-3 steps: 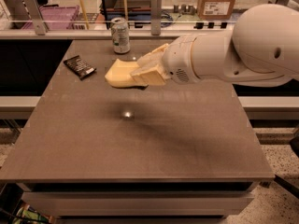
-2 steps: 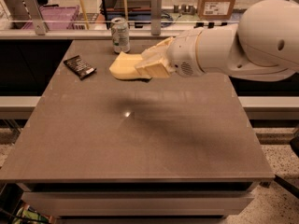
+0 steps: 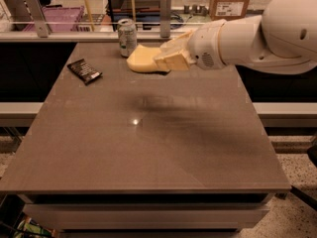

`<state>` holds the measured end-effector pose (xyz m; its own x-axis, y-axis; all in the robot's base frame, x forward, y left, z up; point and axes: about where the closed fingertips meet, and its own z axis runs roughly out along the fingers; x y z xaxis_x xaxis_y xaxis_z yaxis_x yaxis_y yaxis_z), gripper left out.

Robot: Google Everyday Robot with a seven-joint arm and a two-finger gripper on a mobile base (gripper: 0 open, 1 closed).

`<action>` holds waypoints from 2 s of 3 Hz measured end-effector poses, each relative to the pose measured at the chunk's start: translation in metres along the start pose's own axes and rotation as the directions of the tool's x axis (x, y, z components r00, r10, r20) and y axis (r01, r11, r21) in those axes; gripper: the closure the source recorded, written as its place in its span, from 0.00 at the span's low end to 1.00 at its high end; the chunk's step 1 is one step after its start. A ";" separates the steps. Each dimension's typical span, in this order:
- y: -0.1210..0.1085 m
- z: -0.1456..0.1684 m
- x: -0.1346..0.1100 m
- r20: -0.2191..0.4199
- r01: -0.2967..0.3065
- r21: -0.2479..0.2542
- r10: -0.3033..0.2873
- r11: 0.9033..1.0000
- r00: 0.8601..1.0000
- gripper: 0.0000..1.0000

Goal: Move sponge near 7up can

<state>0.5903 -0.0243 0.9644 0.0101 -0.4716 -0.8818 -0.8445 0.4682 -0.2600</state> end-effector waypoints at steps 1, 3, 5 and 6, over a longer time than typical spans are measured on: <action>-0.017 0.001 0.006 -0.012 -0.035 -0.001 0.035 0.999 0.999 1.00; -0.069 0.014 0.025 -0.064 -0.088 -0.004 0.088 0.996 0.994 1.00; -0.121 0.044 0.031 -0.084 -0.088 -0.046 0.084 0.995 0.993 1.00; -0.134 0.064 0.039 -0.078 -0.090 -0.080 0.083 0.993 0.993 1.00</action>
Offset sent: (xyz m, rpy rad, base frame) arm 0.0694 -0.0496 -0.0157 0.0056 0.1307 -0.0864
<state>0.7379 -0.0571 0.9395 -0.1024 -0.4880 -0.8668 -0.8820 0.4475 -0.1478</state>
